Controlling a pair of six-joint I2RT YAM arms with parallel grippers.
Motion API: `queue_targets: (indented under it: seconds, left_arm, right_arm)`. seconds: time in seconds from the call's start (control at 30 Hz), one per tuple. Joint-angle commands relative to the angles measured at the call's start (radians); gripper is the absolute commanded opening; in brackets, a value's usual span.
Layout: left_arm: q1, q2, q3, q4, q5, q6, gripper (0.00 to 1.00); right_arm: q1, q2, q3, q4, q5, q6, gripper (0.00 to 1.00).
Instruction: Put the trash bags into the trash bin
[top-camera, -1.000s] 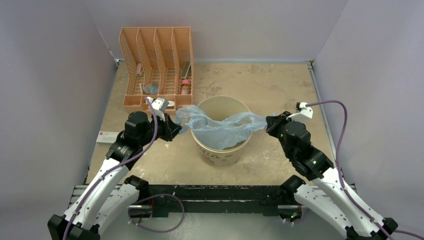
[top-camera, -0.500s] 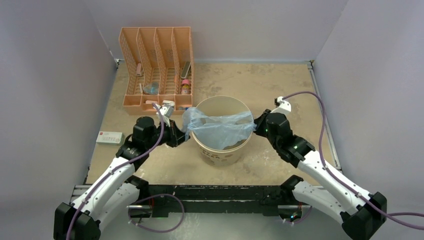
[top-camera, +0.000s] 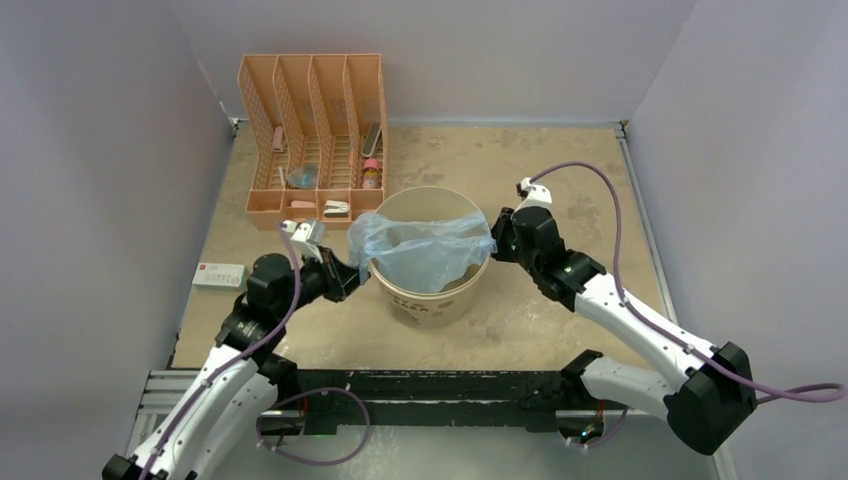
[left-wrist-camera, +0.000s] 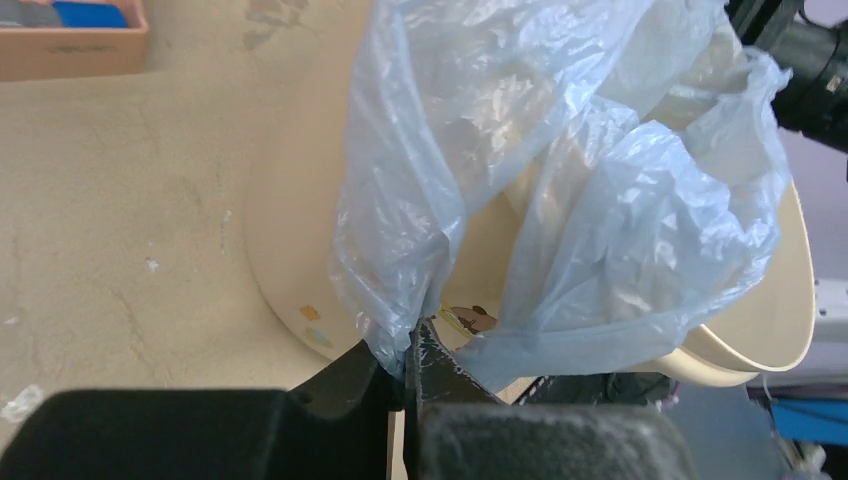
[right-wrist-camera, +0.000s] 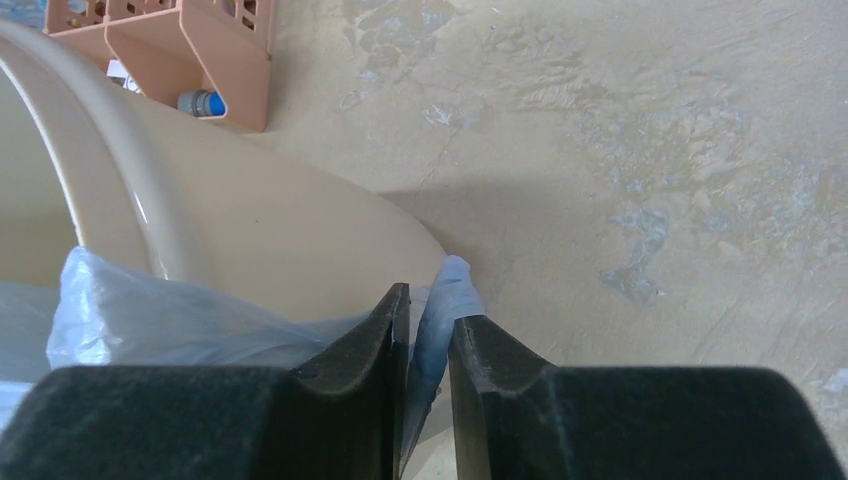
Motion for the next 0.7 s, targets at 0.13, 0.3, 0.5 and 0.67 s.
queue_targets:
  seconds: [0.13, 0.3, 0.5, 0.67]
  left_arm:
    - [0.007, -0.128, 0.064, -0.133, -0.203, -0.009, 0.08]
    - [0.007, -0.125, 0.09, -0.146, -0.194, 0.035, 0.08]
    - [0.007, -0.071, 0.067, -0.104, -0.143, 0.043, 0.05]
    - [0.007, -0.051, 0.009, -0.04, -0.12, 0.006, 0.01]
  right_arm:
    - [0.001, -0.11, 0.082, -0.069, 0.133, -0.005, 0.43]
    - [0.001, -0.208, 0.075, -0.07, 0.139, 0.021, 0.54]
    - [0.002, -0.239, 0.077, -0.088, 0.083, 0.033, 0.56]
    - [0.002, -0.264, 0.011, -0.089, 0.095, 0.075, 0.56]
